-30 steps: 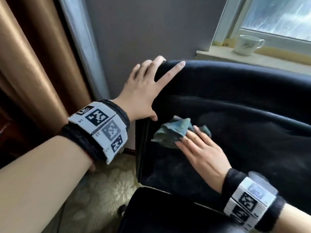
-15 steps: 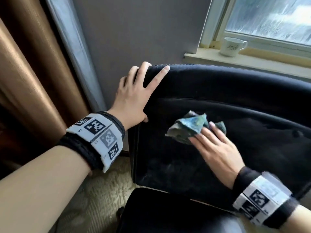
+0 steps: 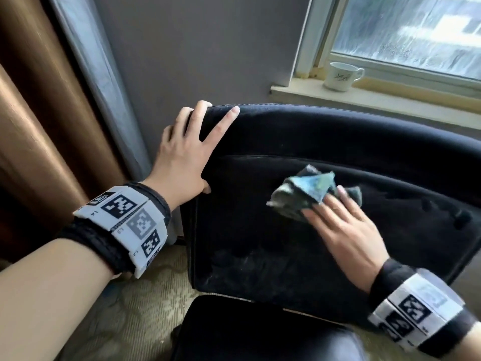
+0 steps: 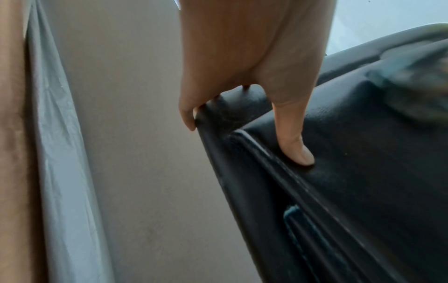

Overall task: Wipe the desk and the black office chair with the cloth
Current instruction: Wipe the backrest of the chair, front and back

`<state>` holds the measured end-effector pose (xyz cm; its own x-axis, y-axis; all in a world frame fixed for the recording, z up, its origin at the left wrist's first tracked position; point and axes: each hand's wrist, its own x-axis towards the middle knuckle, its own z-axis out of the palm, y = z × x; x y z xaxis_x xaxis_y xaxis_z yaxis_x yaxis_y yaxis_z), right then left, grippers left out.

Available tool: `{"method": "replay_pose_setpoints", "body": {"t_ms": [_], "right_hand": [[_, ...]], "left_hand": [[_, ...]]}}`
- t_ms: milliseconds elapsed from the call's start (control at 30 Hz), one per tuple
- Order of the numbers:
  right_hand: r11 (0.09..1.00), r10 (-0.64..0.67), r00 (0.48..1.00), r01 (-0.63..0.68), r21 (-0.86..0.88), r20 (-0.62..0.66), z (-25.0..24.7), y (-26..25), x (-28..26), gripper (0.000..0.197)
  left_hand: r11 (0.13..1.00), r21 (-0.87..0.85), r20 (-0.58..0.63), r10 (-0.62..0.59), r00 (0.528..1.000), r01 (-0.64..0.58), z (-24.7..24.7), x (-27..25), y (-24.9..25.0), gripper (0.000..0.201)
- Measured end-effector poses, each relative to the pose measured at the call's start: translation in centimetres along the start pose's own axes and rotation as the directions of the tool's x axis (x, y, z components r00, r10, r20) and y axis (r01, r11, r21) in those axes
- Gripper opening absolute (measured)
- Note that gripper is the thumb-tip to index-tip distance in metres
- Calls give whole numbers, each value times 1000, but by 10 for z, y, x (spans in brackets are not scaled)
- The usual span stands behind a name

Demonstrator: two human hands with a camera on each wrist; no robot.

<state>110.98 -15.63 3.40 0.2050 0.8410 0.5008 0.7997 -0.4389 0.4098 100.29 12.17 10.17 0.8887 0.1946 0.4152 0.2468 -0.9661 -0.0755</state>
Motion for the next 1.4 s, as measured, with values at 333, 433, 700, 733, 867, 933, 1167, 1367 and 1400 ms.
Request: {"method": "replay_pose_setpoints", "body": {"t_ms": [333,433,700,733,867,933,1167,1367,1400], "right_hand": [[980,179,981,-184,75,75,-11,-19,-38,43],[991,129,967,-134,5,217,-14,-4,-76,43],[995,70,939,-41,-94,337,-33,17,-160,39],[993,87,943,-55,-109,321,-37,19,-169,47],[982,135,936,-83,-168,325,-66,36,-168,52],[974,166,928,-102,-200,332,-84,47,-157,49],[953,297,902,-260,-155,312,-138,67,-144,55],[977,192,869,-128,-168,456,-163,88,-174,54],[984,161,873,-103,-148,461,-165,92,-174,55]], "left_hand": [[1000,17,10,-5,1000,5,1,4,4,150],[1000,19,4,3,1000,-3,2,8,9,151],[1000,2,2,8,1000,-8,13,27,51,135],[1000,-16,-5,16,1000,-16,12,28,59,128],[992,-122,56,36,998,-29,7,32,95,106],[966,-254,10,57,998,-53,5,23,120,98],[567,-643,-504,194,842,-515,3,-103,301,55],[620,-706,-161,331,930,-343,5,-105,386,80],[636,-707,-138,304,943,-308,5,-98,391,85]]}}
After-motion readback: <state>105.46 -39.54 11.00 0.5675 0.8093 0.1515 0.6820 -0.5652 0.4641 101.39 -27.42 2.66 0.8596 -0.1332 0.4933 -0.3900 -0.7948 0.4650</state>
